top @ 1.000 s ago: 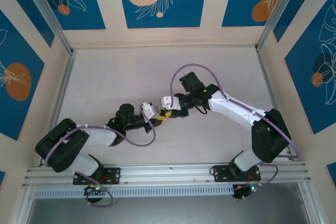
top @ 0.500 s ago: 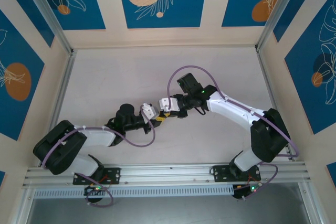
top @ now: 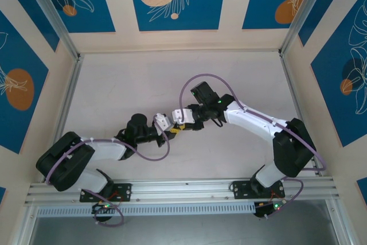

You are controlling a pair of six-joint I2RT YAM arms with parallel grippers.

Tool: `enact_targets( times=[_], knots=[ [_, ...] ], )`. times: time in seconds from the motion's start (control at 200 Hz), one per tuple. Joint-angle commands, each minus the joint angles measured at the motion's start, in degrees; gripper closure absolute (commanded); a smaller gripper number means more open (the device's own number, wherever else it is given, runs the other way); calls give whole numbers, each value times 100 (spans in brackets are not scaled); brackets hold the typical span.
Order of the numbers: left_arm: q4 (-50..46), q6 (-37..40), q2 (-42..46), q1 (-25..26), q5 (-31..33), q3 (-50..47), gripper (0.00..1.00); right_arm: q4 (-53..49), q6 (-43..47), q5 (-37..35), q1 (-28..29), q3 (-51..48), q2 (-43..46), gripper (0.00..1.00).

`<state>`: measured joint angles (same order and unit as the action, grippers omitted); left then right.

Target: Insert wireless bluetooth earbuds into charging case

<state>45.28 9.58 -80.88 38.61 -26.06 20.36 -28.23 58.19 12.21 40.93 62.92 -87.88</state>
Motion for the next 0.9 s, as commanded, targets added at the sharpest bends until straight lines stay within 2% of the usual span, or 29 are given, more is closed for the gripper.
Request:
enact_targets(
  times=[0.0,0.2,0.43,0.575,0.895],
  knots=[
    [634,121,359,63,-171,223,86,-439,113,-173,130,45,-251,77],
    [552,156,404,65,-154,249,86,-395,43,-179,218,45,-309,75],
    [605,140,397,68,-66,226,86,-380,-35,-251,258,-62,-258,82],
    [582,138,313,68,80,223,86,-272,-169,-197,172,-238,-156,82],
    [-207,491,180,67,161,411,86,379,-779,104,-188,-683,-71,83]
  ],
)
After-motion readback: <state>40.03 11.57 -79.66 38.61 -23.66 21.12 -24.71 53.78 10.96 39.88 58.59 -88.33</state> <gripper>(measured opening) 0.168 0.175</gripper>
